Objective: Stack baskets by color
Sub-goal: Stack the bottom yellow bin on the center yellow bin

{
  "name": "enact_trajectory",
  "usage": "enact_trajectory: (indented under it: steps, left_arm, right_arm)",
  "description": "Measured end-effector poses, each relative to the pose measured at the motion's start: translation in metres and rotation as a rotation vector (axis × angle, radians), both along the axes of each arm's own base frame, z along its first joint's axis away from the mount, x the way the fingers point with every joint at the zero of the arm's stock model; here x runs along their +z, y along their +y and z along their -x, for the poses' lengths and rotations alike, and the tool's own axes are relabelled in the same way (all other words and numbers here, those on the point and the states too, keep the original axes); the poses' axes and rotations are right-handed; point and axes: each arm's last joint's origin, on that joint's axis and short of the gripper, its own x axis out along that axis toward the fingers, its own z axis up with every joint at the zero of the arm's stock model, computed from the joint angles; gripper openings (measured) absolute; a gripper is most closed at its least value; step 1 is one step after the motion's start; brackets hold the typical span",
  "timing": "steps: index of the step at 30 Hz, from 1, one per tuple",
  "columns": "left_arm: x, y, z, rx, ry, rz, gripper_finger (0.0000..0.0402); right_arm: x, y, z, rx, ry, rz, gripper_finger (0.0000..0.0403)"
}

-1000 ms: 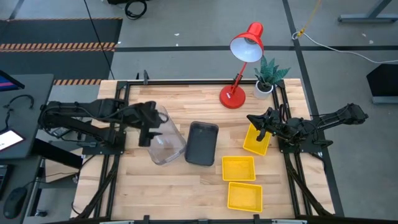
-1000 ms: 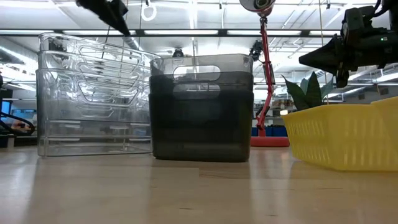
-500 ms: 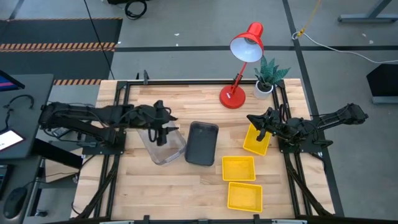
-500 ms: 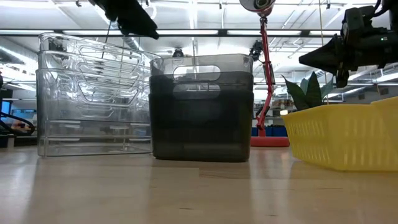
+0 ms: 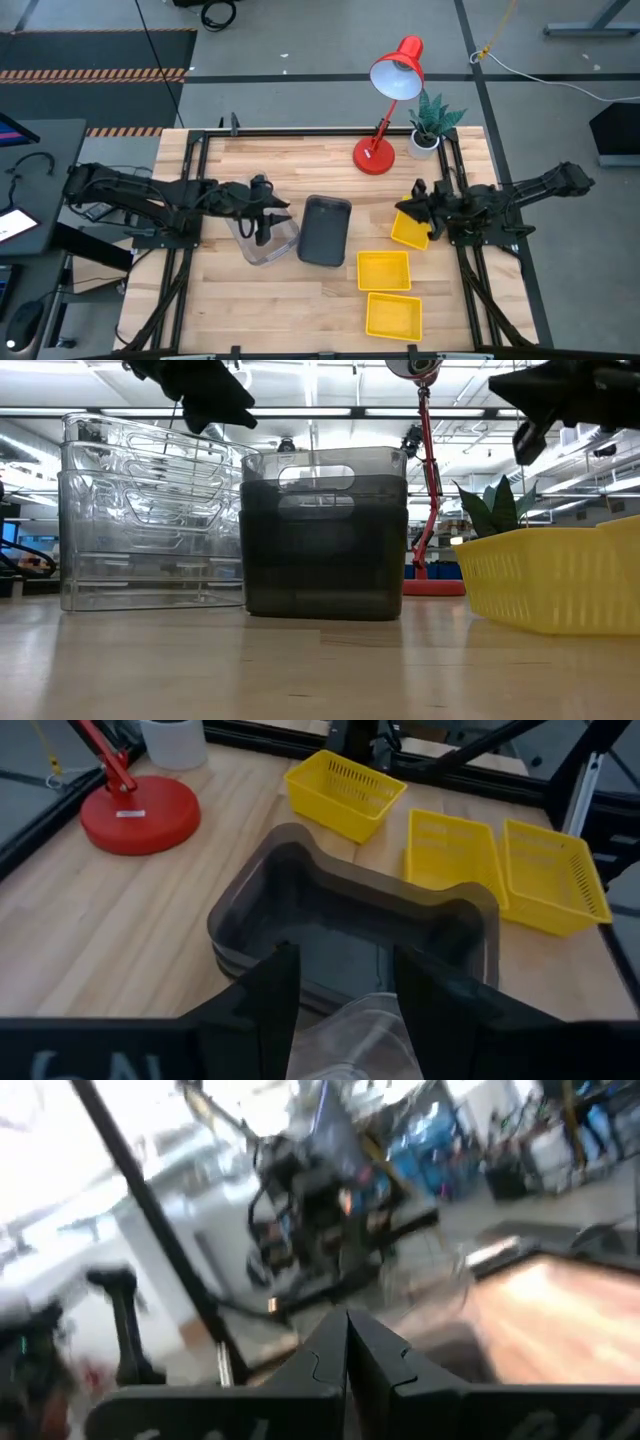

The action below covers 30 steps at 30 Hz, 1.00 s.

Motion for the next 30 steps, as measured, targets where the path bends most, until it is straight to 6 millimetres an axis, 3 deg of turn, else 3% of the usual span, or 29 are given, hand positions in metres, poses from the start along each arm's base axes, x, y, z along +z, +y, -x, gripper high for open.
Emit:
enact_trajectory:
  steps: [8,20,30]
  left_arm:
    - [0.0,-0.002,-0.001,-0.006,-0.01,0.002,0.0166]
    - [0.028,-0.024,0.025,-0.077,-0.156,-0.173,0.0155]
    - [-0.008,-0.037,0.048,-0.097,-0.169,-0.128,0.0142]
  right_arm:
    - [0.014,0.024,-0.039,0.103,0.339,0.096,0.0012]
    - [0.031,0.055,-0.072,0.136,0.58,0.099,0.0012]
    - [0.039,0.051,-0.082,-0.103,1.01,-0.034,0.0012]
